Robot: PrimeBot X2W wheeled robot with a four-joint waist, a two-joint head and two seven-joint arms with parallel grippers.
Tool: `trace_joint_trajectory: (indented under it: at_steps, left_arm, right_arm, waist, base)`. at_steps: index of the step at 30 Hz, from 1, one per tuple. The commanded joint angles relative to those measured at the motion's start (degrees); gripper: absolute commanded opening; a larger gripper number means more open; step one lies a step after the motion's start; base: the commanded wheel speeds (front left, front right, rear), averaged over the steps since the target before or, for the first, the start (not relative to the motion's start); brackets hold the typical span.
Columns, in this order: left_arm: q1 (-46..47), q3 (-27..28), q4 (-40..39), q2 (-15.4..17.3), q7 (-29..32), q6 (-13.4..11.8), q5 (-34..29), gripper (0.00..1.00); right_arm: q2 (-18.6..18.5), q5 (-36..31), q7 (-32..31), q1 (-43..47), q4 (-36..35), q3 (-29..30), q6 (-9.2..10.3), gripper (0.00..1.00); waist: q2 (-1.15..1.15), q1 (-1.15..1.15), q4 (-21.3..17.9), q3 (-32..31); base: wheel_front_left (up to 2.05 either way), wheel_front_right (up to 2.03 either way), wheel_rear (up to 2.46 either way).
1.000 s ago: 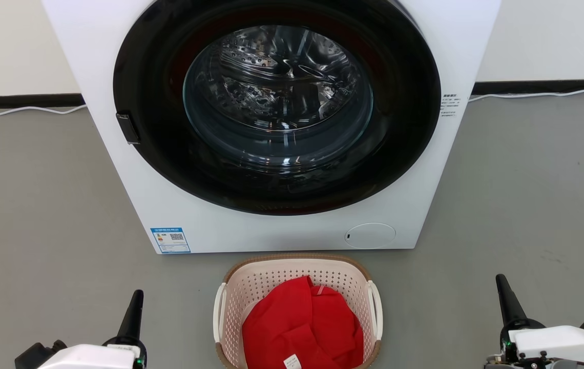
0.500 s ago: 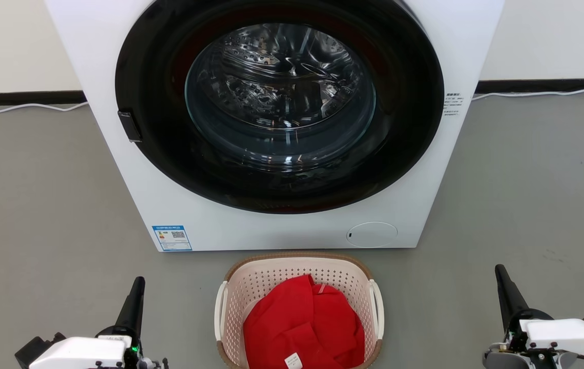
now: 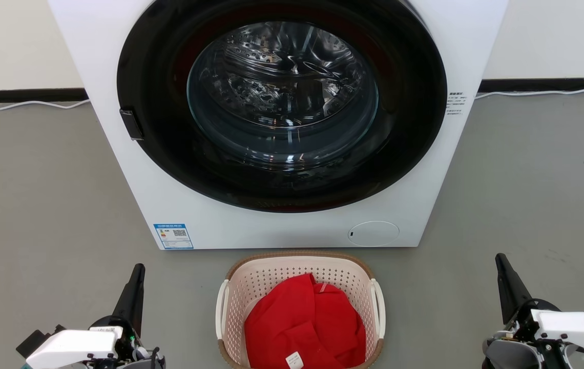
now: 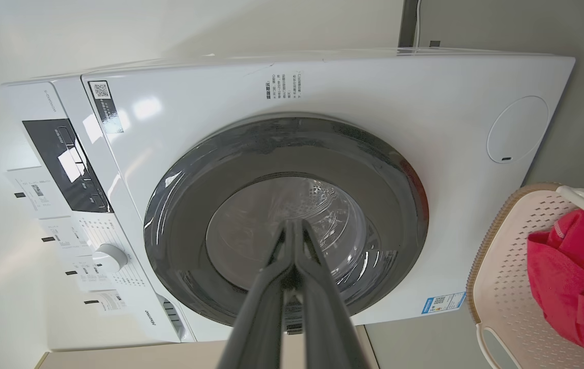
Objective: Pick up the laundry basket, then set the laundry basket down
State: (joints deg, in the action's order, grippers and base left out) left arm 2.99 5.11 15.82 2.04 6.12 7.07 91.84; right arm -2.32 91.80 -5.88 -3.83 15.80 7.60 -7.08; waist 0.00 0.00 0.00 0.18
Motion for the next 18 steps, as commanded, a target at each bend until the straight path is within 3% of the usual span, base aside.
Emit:
trace_joint_trajectory:
  at_steps: [1, 18]
  left_arm:
    - [3.21, 1.42, -1.75, 0.84, 0.38, 0.42, 0.31, 0.00]
    - [3.21, 1.42, -1.75, 0.84, 0.37, 0.42, 0.32, 0.00]
  right_arm:
    - [-0.55, 0.36, -0.62, -2.36, -1.78, -1.06, -0.41, 0.00]
    - [-0.55, 0.36, -0.61, -2.36, -1.78, -1.07, -0.41, 0.00]
  waist:
    - [0.00, 0.00, 0.00, 0.00]
    - [0.00, 0.00, 0.00, 0.00]
  base:
    - [0.00, 0.00, 0.00]
    - [0.00, 0.00, 0.00]
